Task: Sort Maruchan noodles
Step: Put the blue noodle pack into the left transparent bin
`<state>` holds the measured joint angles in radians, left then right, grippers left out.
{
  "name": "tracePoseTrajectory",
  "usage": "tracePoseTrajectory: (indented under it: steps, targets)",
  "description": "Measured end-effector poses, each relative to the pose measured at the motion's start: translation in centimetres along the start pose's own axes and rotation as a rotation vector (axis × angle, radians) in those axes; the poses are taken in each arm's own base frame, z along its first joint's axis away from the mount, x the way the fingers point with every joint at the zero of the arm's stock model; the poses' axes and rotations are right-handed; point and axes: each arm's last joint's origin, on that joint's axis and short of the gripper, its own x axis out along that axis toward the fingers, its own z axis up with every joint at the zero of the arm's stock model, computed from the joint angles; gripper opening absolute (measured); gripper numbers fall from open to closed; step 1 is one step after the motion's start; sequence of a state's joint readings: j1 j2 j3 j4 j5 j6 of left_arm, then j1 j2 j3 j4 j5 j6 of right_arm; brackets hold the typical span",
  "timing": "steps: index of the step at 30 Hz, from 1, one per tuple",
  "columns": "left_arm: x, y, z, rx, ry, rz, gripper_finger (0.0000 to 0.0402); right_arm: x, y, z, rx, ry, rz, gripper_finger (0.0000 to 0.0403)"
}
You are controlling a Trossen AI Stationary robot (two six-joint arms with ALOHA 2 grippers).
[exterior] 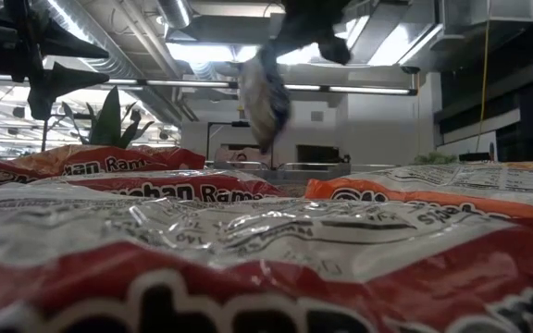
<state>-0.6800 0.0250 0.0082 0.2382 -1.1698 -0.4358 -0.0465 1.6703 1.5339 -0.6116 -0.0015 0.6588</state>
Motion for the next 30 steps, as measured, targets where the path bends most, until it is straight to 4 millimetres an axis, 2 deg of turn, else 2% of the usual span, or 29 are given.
tracePoseTrajectory:
  steps: [7, 14, 18, 23, 30]
  targets:
    - [0.0, 0.0, 0.0, 0.0, 0.0, 0.0, 0.0167, 0.0, -3.6, 5.3, 0.006, -0.224, 0.025, 0.0]
    - [0.0, 0.0, 0.0, -0.003, -0.001, 0.001, 0.0167, 2.8, -8.7, 8.9, 0.053, -0.326, -0.012, 0.0]
    - [0.0, 0.0, 0.0, -0.003, -0.006, 0.013, 0.0167, 4.8, -12.0, 9.7, 0.097, -0.334, -0.074, 0.0]
    - [0.0, 0.1, 0.0, -0.002, -0.011, 0.024, 0.0167, 6.3, -15.1, 10.0, 0.135, -0.304, -0.108, 0.0]
    - [0.0, 0.1, 0.1, 0.001, -0.023, 0.049, 0.0167, 7.9, -17.2, 10.0, 0.157, -0.262, -0.084, 0.0]
